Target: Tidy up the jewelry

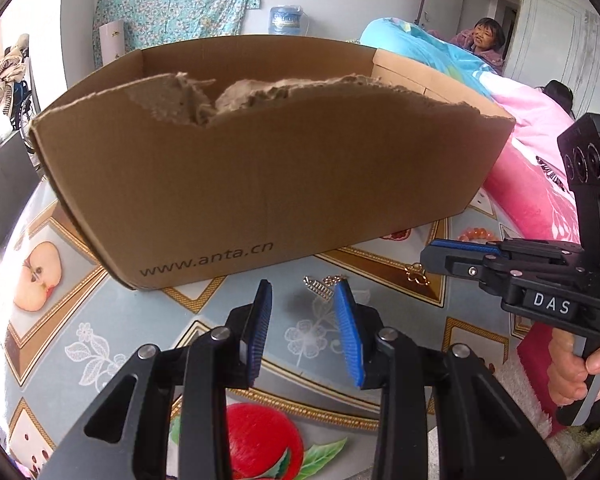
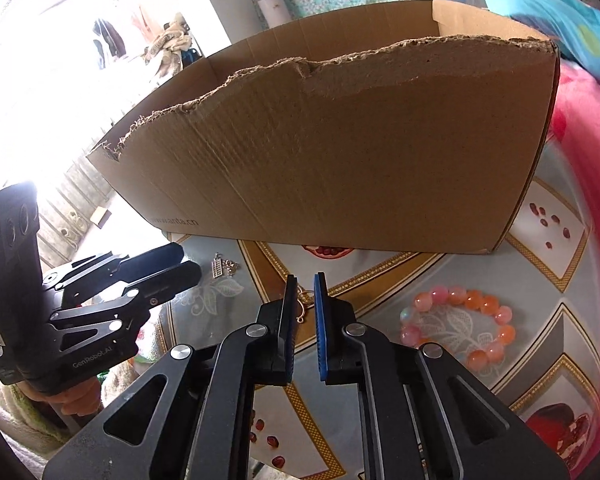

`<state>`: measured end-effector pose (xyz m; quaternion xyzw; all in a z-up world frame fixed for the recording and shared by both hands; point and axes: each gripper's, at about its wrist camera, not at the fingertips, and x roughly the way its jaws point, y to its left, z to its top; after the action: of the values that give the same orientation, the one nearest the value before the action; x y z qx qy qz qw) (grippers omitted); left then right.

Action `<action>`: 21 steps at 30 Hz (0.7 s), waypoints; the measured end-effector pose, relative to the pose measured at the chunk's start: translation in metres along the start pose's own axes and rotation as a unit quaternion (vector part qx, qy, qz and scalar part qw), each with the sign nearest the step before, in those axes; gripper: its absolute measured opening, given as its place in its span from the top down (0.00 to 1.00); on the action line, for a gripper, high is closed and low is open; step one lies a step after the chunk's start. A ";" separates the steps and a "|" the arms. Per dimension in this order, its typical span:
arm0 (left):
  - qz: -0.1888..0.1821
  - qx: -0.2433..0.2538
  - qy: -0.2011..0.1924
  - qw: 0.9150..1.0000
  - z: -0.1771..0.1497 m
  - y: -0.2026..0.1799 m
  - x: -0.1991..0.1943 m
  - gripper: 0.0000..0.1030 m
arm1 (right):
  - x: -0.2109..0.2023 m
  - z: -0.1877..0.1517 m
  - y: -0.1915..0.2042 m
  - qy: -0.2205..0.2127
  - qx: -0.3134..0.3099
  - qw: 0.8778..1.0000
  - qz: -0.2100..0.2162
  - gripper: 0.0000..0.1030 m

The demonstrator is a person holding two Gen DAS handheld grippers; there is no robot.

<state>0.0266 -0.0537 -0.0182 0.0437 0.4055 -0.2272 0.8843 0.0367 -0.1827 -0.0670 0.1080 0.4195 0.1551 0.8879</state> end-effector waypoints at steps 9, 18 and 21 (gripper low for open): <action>0.017 0.029 -0.002 0.999 0.005 -0.012 0.016 0.69 | -0.004 -0.006 -0.009 -0.002 0.007 1.000 0.011 0.91; 0.034 0.051 -0.015 0.998 0.004 -0.012 0.018 0.87 | -0.007 -0.007 -0.020 -0.005 0.016 1.000 0.023 0.90; 0.033 0.042 -0.016 0.998 0.005 -0.006 0.018 0.94 | -0.009 -0.007 -0.023 -0.006 0.021 0.999 0.024 0.90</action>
<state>0.0378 -0.0674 -0.0275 0.0903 0.3800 -0.2152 0.8951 0.0304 -0.2072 -0.0729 0.1371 0.4149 0.1671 0.8838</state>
